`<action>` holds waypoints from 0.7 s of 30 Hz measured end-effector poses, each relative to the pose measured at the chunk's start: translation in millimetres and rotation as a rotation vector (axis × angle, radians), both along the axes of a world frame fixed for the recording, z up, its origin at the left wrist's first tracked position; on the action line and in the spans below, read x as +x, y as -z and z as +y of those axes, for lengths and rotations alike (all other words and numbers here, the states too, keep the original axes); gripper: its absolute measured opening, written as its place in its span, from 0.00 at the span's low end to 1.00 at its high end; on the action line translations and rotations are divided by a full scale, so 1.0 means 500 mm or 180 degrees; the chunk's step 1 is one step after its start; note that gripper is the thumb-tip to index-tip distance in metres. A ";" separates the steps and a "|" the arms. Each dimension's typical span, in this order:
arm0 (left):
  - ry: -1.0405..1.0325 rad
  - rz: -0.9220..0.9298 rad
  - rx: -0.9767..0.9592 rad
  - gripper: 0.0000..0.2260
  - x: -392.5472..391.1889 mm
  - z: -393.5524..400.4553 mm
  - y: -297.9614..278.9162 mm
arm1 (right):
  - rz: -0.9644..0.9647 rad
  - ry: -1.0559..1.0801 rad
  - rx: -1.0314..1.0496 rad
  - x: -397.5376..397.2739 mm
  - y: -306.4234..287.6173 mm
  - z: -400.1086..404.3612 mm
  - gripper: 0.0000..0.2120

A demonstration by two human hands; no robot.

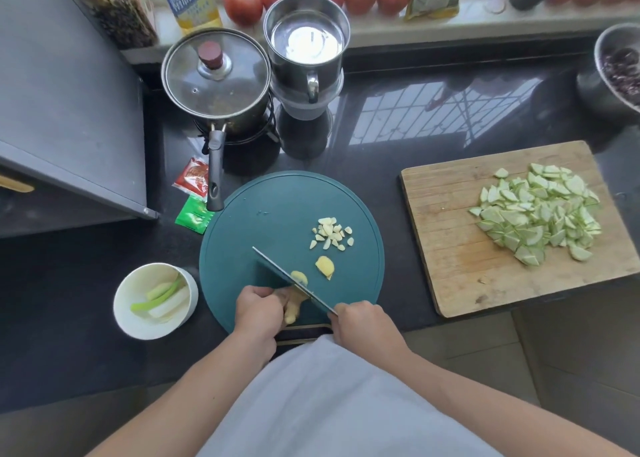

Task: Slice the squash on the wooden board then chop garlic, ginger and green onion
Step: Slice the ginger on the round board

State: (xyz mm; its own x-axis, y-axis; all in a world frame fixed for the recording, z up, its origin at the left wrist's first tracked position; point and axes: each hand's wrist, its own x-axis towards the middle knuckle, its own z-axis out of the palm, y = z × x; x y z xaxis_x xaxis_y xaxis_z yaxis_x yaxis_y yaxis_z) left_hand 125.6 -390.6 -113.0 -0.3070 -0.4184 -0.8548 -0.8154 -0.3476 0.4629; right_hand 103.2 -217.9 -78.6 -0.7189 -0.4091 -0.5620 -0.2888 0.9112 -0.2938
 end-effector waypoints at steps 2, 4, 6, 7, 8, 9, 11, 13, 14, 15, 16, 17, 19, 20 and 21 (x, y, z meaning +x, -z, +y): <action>-0.0063 -0.0010 -0.0084 0.08 -0.001 0.001 -0.003 | -0.0029 0.0003 0.0007 -0.003 -0.007 0.001 0.11; -0.0018 0.0006 -0.0113 0.07 0.001 0.001 0.000 | -0.0074 -0.0070 0.0076 -0.002 -0.012 0.000 0.10; 0.0025 0.0038 -0.0096 0.09 0.005 0.001 0.002 | -0.0135 -0.0132 0.0144 0.001 -0.015 -0.002 0.07; 0.0039 0.0059 -0.0089 0.10 0.007 0.001 0.003 | -0.0139 -0.0159 0.0169 0.001 -0.015 -0.003 0.06; 0.0076 0.0077 -0.0078 0.11 0.008 0.001 0.003 | -0.0132 -0.0172 0.0180 0.000 -0.014 -0.002 0.06; 0.0096 0.0099 -0.0077 0.11 0.009 0.002 0.004 | -0.0136 -0.0175 0.0173 -0.003 -0.011 -0.001 0.06; 0.0031 0.0095 -0.0126 0.08 0.011 0.005 0.004 | -0.0178 -0.0176 0.0120 -0.008 -0.007 0.003 0.08; -0.0018 0.0078 -0.0152 0.06 0.011 0.008 0.002 | -0.0184 -0.0203 0.0095 -0.009 -0.005 0.007 0.08; 0.0000 0.0072 -0.0142 0.06 0.009 0.008 0.001 | -0.0174 -0.0203 0.0091 -0.009 -0.004 0.008 0.08; 0.0035 0.0057 -0.0126 0.08 0.007 0.008 0.000 | -0.0164 -0.0196 0.0089 -0.008 -0.002 0.007 0.08; 0.0058 0.0046 -0.0117 0.09 0.006 0.008 0.000 | -0.0159 -0.0190 0.0091 -0.007 0.000 0.007 0.08; 0.0048 0.0042 -0.0118 0.09 0.005 0.008 -0.002 | -0.0159 -0.0183 0.0093 -0.006 0.000 0.007 0.08; 0.0045 0.0043 -0.0109 0.10 0.003 0.007 -0.005 | -0.0152 -0.0187 0.0100 -0.006 0.003 0.008 0.08; 0.0064 0.0054 -0.0082 0.12 0.003 0.007 -0.005 | -0.0136 -0.0217 0.0119 -0.006 0.005 0.008 0.07; 0.0088 0.0064 -0.0055 0.14 0.002 0.007 -0.006 | -0.0122 -0.0252 0.0142 -0.007 0.007 0.007 0.07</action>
